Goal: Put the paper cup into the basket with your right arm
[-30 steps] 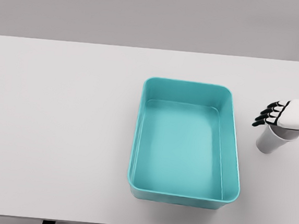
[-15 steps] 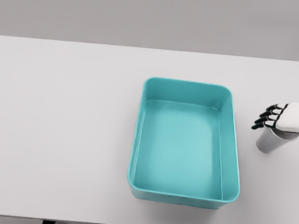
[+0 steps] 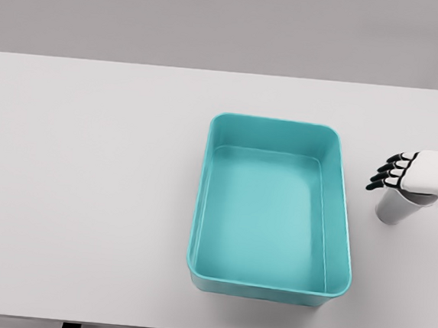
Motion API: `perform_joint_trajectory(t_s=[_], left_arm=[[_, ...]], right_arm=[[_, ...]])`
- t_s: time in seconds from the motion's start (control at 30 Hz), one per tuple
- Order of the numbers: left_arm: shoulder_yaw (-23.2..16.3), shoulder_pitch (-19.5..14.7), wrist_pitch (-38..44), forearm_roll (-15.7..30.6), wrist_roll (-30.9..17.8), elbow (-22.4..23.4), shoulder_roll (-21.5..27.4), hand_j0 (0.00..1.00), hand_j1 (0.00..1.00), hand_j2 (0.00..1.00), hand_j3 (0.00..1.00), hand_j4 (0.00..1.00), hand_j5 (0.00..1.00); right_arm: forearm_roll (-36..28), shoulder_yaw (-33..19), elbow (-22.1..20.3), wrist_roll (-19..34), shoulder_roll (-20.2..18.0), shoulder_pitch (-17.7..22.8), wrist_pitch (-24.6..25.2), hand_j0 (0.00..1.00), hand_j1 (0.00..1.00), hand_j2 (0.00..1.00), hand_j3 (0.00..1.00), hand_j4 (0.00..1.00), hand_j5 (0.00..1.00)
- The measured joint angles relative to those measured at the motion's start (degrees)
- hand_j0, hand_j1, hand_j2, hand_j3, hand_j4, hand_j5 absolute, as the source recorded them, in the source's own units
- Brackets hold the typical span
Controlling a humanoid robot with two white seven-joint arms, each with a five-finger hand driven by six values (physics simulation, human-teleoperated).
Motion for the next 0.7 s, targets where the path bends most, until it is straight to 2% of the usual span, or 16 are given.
perform_joint_trajectory(t_s=[0.17,0.27,0.37,0.6,0.7], left_arm=[[0.0,0.0,0.0,0.0,0.0,0.0,0.0,1.00,1.00,1.00,1.00,1.00,1.00],[0.0,0.0,0.0,0.0,0.0,0.0,0.0,1.00,1.00,1.00,1.00,1.00,1.00],[0.0,0.0,0.0,0.0,0.0,0.0,0.0,1.00,1.00,1.00,1.00,1.00,1.00],[0.0,0.0,0.0,0.0,0.0,0.0,0.0,1.00,1.00,1.00,1.00,1.00,1.00],[0.0,0.0,0.0,0.0,0.0,0.0,0.0,1.00,1.00,1.00,1.00,1.00,1.00]], right_arm=[[0.8,0.1,0.0,0.0,0.1,0.1,0.0,0.99,0.99,0.99,0.99,0.99,0.99],[0.9,0.0,0.0,-0.1,0.1,0.4,0.1,0.90,0.90,0.90,0.90,0.90,0.90],[0.9,0.0,0.0,-0.2,0.1,0.4,0.1,0.86,0.86,0.86,0.86,0.86,0.86],[1.2,-0.1,0.0,-0.3,0.1,0.4,0.2,0.65,0.65,0.65,0.65,0.65,0.65],[1.5,-0.1,-0.1,-0.3,0.1,0.4,0.2,0.62,0.62,0.62,0.62,0.62,0.62]])
